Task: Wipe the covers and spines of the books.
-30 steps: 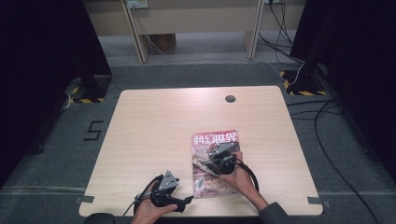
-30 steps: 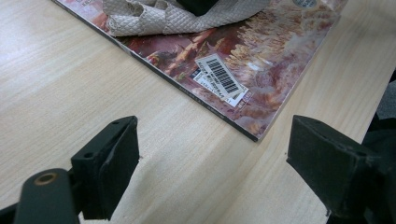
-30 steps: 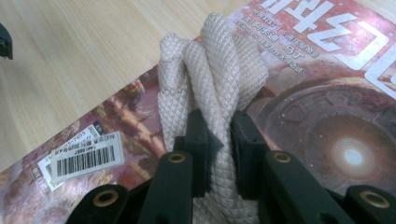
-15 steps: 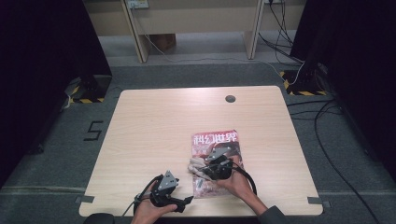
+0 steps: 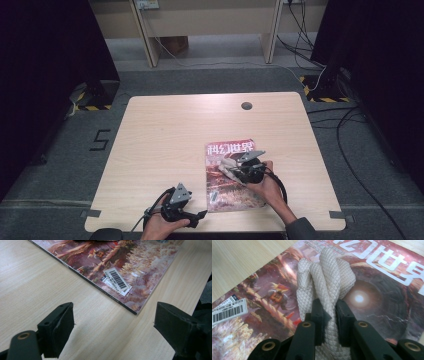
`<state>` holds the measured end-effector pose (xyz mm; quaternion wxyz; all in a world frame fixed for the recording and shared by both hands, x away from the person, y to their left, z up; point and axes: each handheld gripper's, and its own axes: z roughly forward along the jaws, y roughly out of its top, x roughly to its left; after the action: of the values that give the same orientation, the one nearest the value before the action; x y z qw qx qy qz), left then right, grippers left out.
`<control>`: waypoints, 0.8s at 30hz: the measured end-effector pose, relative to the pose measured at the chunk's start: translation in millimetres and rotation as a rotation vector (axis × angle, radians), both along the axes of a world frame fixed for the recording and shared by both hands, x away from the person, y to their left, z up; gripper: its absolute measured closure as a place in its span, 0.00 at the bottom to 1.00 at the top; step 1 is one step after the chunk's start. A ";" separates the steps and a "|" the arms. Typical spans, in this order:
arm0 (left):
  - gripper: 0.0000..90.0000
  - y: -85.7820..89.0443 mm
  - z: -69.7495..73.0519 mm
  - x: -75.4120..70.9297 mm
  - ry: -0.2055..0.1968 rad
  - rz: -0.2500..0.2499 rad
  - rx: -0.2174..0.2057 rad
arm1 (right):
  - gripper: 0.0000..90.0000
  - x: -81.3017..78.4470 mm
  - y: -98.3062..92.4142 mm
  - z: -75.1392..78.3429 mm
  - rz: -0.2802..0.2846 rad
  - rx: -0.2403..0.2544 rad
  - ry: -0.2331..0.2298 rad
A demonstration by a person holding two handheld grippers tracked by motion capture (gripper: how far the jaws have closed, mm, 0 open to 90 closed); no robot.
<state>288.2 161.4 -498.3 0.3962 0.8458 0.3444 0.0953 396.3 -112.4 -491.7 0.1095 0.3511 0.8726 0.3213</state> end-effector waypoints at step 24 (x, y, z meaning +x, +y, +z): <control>0.18 -0.7 -0.8 0.3 -0.002 0.002 0.004 | 0.88 4.7 -34.7 0.7 -0.096 -0.014 -0.023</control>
<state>288.5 160.7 -499.1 0.3948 0.8460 0.3449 0.0971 401.0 -147.1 -491.0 0.1371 0.3880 0.8557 0.3138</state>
